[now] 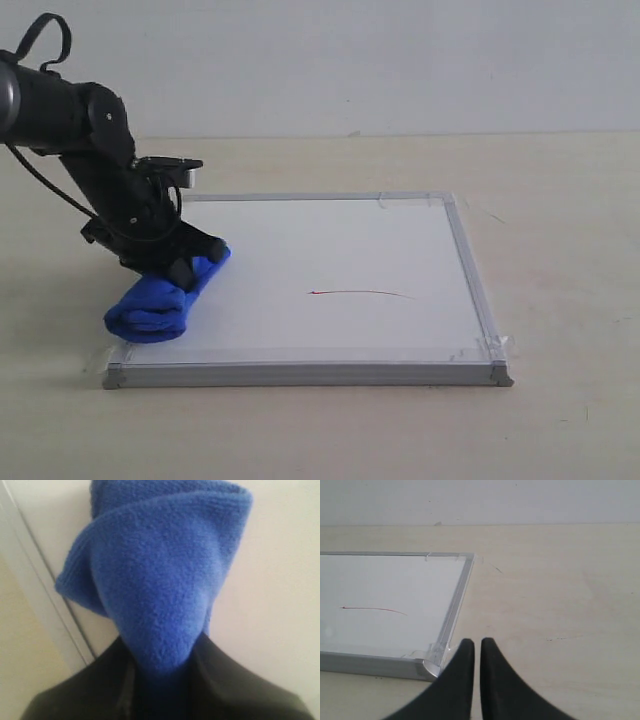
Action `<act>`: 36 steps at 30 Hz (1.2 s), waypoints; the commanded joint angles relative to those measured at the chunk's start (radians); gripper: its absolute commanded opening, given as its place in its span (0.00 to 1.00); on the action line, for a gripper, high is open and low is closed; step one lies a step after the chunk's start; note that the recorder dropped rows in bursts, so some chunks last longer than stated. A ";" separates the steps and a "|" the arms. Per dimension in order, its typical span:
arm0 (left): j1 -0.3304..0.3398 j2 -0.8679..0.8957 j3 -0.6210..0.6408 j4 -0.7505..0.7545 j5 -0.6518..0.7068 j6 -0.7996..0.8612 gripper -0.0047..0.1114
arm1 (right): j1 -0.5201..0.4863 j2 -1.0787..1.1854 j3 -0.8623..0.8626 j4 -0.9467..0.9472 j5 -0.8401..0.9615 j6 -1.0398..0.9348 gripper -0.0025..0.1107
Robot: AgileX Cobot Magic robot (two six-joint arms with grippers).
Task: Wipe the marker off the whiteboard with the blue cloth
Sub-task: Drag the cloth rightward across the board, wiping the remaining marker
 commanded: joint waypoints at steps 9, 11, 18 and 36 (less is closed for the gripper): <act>-0.385 0.105 -0.190 -0.178 -0.079 0.209 0.08 | -0.005 -0.005 0.000 -0.002 -0.009 -0.003 0.03; -0.376 0.134 -0.240 -0.114 -0.029 0.161 0.08 | -0.005 -0.005 0.000 -0.002 -0.009 -0.003 0.03; -0.255 0.155 -0.260 0.244 0.032 -0.140 0.08 | -0.005 -0.005 0.000 -0.002 -0.009 -0.003 0.03; -0.478 0.162 -0.275 -0.178 -0.070 0.157 0.08 | -0.005 -0.005 0.000 -0.002 -0.009 -0.003 0.03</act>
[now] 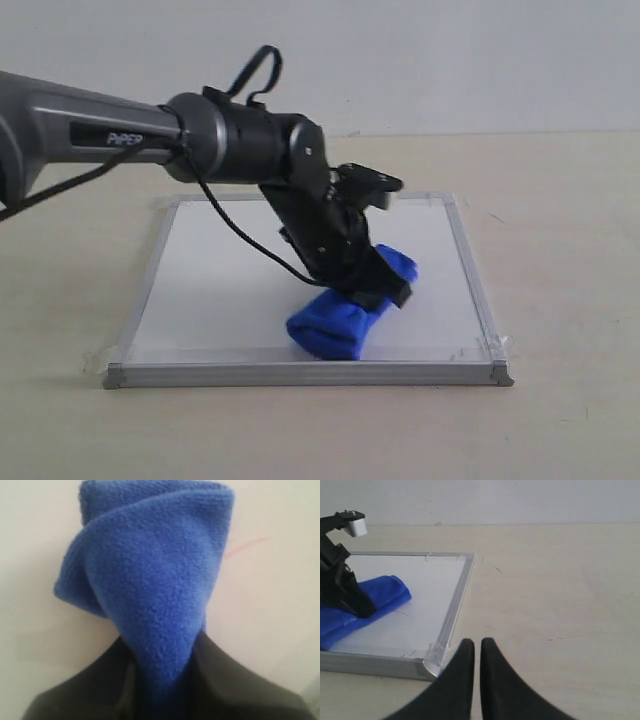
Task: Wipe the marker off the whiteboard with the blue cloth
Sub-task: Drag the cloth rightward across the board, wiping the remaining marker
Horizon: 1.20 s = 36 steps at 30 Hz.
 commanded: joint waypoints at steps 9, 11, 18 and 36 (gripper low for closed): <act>0.082 0.041 -0.114 0.111 0.107 -0.127 0.08 | -0.005 -0.005 0.000 -0.002 -0.009 -0.003 0.03; 0.127 0.059 -0.114 0.122 0.125 -0.194 0.08 | -0.005 -0.005 0.000 -0.002 -0.009 -0.003 0.03; -0.016 0.134 -0.141 -0.014 0.123 -0.060 0.08 | -0.005 -0.005 0.000 -0.002 -0.012 -0.003 0.03; 0.003 0.158 -0.240 0.283 0.204 -0.239 0.08 | -0.005 -0.005 0.000 -0.002 -0.012 -0.003 0.03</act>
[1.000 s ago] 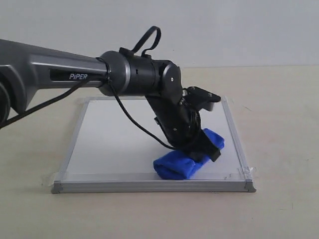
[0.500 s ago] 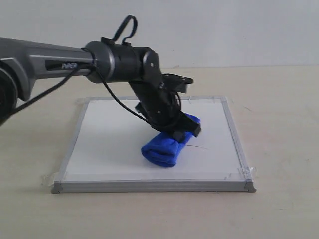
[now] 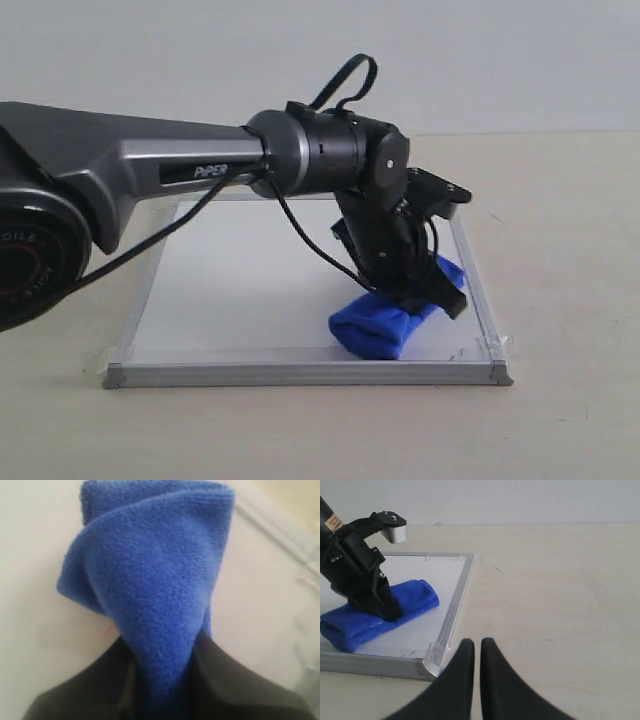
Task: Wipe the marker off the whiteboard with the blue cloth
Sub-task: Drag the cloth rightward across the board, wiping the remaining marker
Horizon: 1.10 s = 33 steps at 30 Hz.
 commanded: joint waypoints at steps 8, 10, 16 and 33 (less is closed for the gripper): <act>0.244 0.048 0.008 0.086 0.192 -0.156 0.08 | -0.005 -0.005 0.000 -0.002 -0.012 -0.003 0.03; 0.227 0.050 0.008 0.030 0.202 -0.105 0.08 | -0.005 -0.005 0.000 -0.002 -0.012 -0.003 0.03; 0.121 0.050 0.008 -0.329 0.184 0.203 0.08 | -0.005 -0.005 0.000 -0.002 -0.012 -0.003 0.03; 0.105 0.050 0.008 -0.327 0.152 0.271 0.08 | -0.005 -0.005 0.000 -0.002 -0.008 -0.003 0.03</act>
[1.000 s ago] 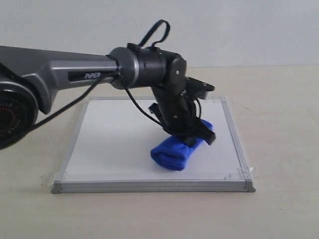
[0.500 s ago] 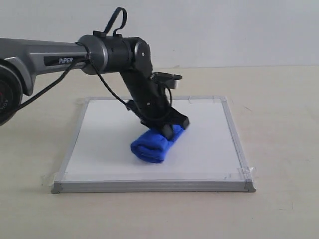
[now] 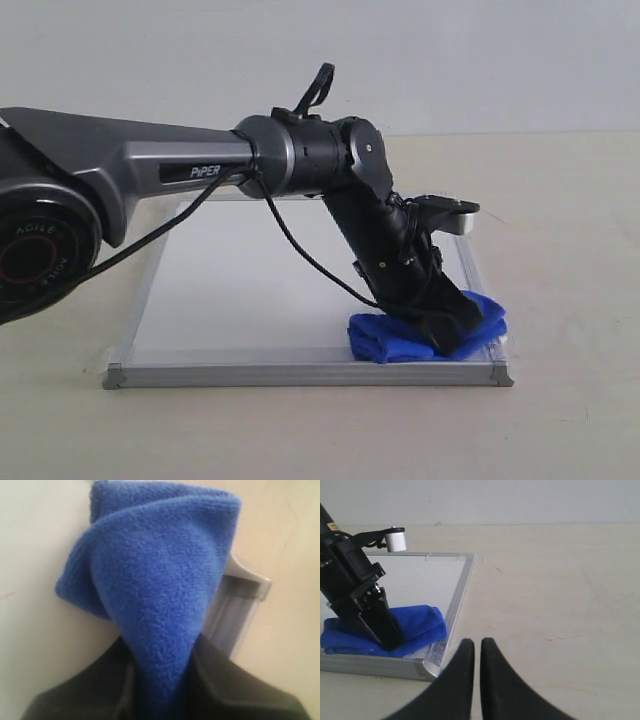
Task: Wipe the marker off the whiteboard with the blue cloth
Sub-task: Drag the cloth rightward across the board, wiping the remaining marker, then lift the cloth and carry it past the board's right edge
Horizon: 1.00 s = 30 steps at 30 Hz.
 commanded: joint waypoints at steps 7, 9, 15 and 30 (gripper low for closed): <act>0.192 0.017 0.015 0.317 0.012 -0.283 0.08 | -0.005 -0.005 0.000 -0.002 -0.008 -0.003 0.03; 0.212 0.017 0.015 0.354 0.020 -0.312 0.08 | -0.005 -0.005 0.000 -0.002 -0.008 -0.003 0.03; 0.227 0.017 0.015 0.366 0.030 -0.326 0.08 | -0.005 -0.005 0.000 -0.002 -0.009 -0.003 0.03; 0.179 -0.056 0.015 0.121 -0.072 -0.437 0.08 | -0.005 -0.005 0.000 -0.002 -0.009 -0.003 0.03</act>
